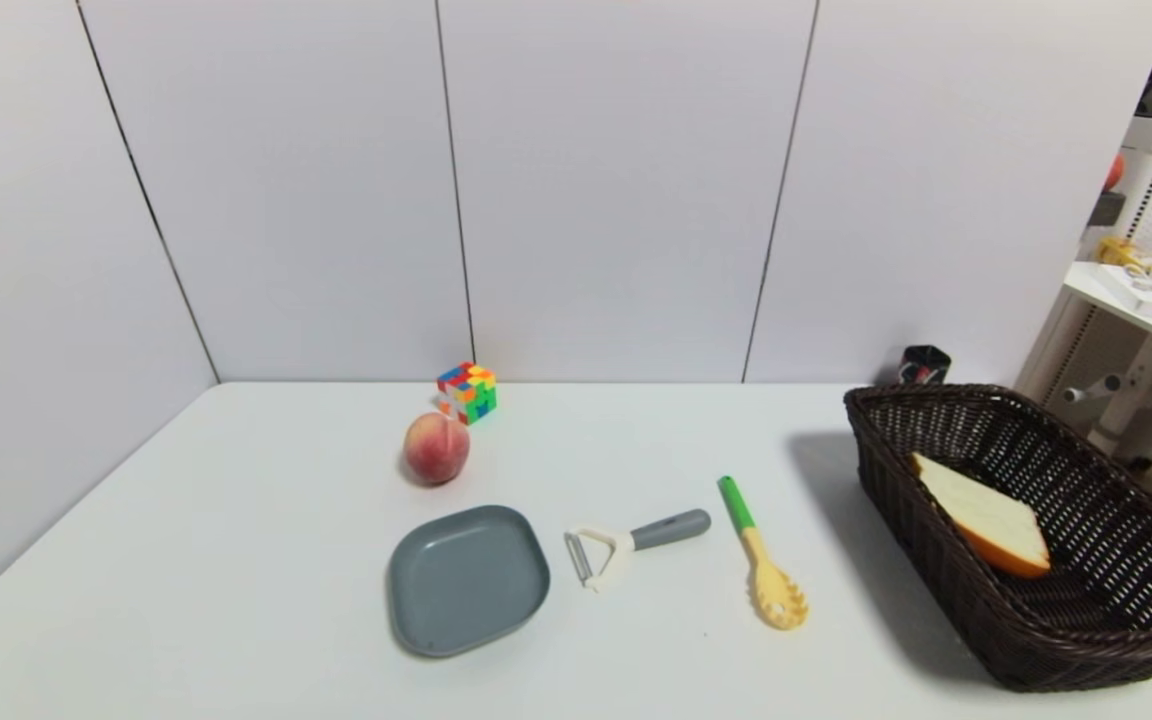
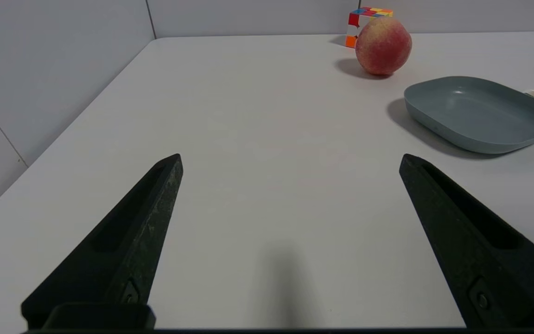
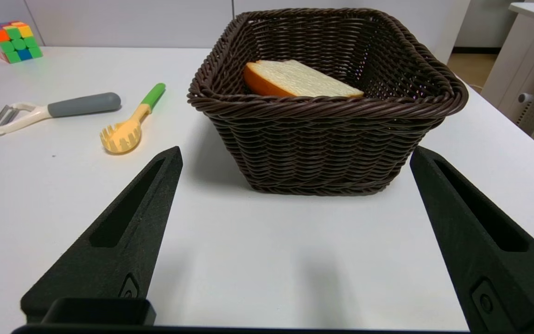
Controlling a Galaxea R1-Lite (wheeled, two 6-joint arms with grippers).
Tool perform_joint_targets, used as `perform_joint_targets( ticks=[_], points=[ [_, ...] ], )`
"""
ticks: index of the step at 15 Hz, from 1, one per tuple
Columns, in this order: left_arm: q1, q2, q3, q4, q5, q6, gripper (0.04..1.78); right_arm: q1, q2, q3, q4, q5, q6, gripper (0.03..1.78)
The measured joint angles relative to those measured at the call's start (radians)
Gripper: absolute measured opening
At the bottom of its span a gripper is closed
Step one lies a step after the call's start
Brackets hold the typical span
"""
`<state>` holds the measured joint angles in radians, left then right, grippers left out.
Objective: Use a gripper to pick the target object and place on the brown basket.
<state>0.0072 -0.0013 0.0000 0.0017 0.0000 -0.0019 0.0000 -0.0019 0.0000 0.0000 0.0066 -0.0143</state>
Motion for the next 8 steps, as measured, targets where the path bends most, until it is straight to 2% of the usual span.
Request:
perform_joint_targets(
  ticks=[8],
  points=[
    [0.0, 0.0, 0.0, 0.0, 0.0, 0.0, 1.69, 0.0, 0.0, 0.0, 0.0, 0.0, 0.0, 1.69]
  ],
)
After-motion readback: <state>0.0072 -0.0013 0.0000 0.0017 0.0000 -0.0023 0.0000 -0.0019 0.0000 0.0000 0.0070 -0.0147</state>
